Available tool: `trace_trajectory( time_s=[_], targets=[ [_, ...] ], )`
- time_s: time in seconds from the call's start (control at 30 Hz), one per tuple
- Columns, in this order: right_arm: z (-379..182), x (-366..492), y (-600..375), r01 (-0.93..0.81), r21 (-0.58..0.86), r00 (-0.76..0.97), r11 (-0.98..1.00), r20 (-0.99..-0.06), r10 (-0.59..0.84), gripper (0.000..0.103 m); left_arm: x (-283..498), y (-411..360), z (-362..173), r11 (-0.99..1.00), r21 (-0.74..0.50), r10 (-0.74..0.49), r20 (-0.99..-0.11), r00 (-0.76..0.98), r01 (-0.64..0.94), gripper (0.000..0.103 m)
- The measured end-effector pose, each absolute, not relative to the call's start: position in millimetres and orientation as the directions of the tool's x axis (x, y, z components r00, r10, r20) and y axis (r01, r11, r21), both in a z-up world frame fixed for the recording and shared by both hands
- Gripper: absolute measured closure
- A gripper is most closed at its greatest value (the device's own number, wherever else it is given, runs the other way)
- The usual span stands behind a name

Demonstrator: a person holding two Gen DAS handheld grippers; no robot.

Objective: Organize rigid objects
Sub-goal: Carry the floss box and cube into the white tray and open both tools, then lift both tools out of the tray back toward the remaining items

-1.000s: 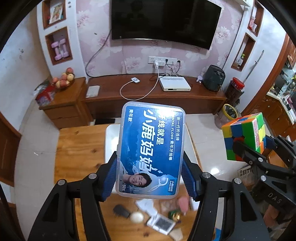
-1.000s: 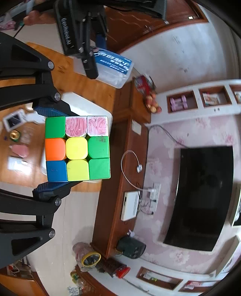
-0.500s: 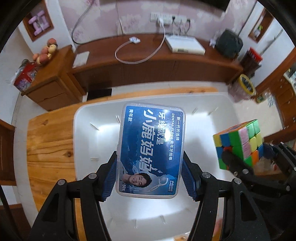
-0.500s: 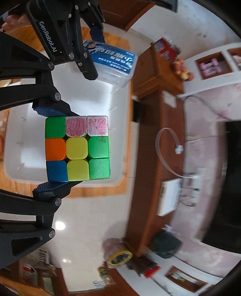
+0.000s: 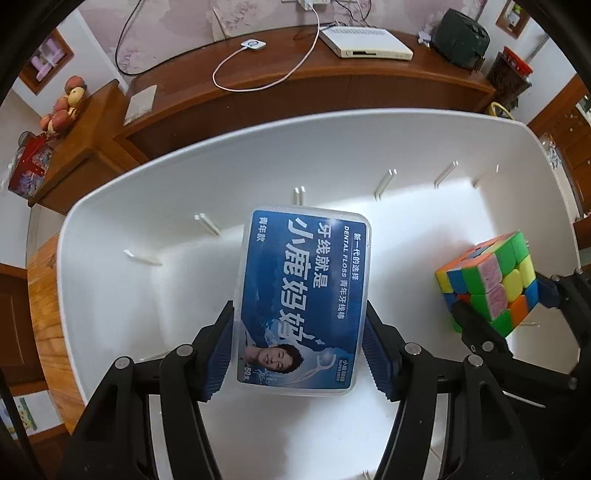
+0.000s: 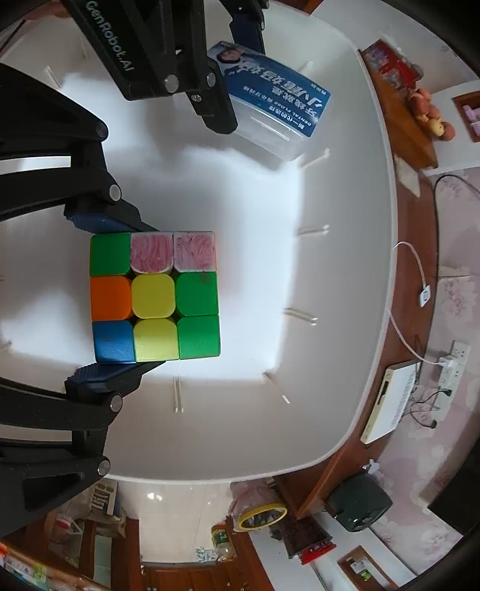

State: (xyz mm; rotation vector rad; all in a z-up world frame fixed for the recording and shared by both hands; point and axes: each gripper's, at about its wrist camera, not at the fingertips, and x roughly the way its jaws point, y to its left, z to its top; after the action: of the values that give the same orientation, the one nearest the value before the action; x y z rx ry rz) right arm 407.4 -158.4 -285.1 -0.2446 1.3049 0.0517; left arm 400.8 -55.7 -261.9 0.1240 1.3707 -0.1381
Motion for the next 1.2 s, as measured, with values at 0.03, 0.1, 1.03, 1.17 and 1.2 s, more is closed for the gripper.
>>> trace_trajectory(
  time_s=[0.03,0.1,1.03,1.17,1.2],
  targets=[
    [-285,408,-158,-0.178,-0.149,0.264,0.973,-0.960,-0.098,0.046,401,-57,-264,0.986,0.003,-0.028,-0.983,0.180,0.170,0.036],
    [-284,407,-157,-0.181,-0.152,0.263,0.972,-0.959,-0.101,0.044,403,-56,-266,0.988,-0.028,-0.052,-0.987,0.152,0.155,0.032],
    [-173,326,-149,-0.252,-0.086,0.449,0.964,-0.893,0.038,0.025,335,-41,-133,0.987,-0.112,-0.144,-0.929,0.341,0.114,0.019],
    [-143,305,-157,-0.247,-0.045,0.477,0.968,-0.875,0.081,0.025,314,-43,-108,0.985,-0.126,-0.163,-0.915,0.369,0.121,0.019],
    [-135,298,-159,-0.247,-0.036,0.484,0.968,-0.870,0.092,0.025,307,-43,-102,0.984,-0.130,-0.167,-0.911,0.377,0.121,0.019]
  ],
)
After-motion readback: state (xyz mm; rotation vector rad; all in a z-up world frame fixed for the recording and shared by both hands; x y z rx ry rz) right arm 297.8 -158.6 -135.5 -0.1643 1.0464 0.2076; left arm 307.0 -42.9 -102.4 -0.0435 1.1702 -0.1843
